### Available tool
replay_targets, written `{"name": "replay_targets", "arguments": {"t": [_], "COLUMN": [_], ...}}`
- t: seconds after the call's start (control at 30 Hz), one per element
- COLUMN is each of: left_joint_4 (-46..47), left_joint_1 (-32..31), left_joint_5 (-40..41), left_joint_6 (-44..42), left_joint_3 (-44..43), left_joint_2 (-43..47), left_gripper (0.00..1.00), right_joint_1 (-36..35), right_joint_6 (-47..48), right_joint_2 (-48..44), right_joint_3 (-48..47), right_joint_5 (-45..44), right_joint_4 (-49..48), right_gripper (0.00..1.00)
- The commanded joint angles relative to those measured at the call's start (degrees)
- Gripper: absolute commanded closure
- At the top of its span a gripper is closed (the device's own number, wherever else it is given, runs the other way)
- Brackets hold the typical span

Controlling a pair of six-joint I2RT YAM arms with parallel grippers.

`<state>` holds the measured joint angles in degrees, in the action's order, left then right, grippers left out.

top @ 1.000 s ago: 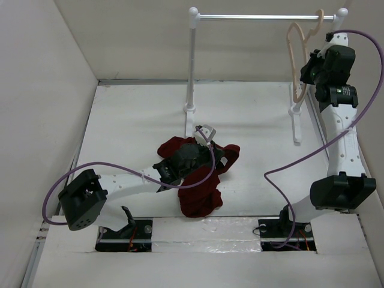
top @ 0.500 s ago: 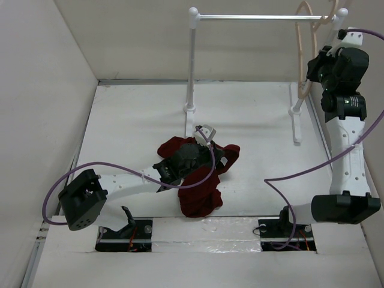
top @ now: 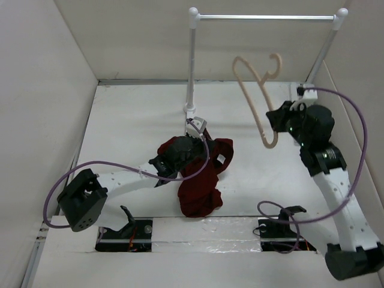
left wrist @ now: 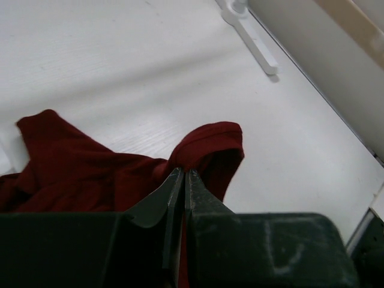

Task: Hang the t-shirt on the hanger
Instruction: Pick up the hanger from the clothesline, then place the T-shirt on the hanger.

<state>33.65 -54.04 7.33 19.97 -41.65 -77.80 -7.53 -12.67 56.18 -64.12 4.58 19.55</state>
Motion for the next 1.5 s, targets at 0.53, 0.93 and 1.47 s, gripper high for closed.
{"name": "replay_targets", "arguments": {"t": [0.53,0.93,1.47], "left_joint_4": [2.12,1.51,1.33], "left_joint_1": [16.60,16.60,14.14], "left_joint_5": [-6.10,-8.72,-10.76], "left_joint_6": [3.06,3.59,3.33], "left_joint_3": [-12.66,-14.95,-12.14], "left_joint_2": [-6.84,-7.02,1.59], "left_gripper": [1.00,1.00,1.00], "right_joint_1": [-15.15,-15.15,-15.15], "right_joint_6": [-2.81,-1.48,-2.54], "right_joint_2": [-28.42,-26.74,-23.93], "right_joint_3": [-4.70,-4.44,5.58], "right_joint_5": [9.48,12.74,12.65], "right_joint_4": [37.39,44.00,28.80], "right_gripper": [1.00,1.00,1.00]}}
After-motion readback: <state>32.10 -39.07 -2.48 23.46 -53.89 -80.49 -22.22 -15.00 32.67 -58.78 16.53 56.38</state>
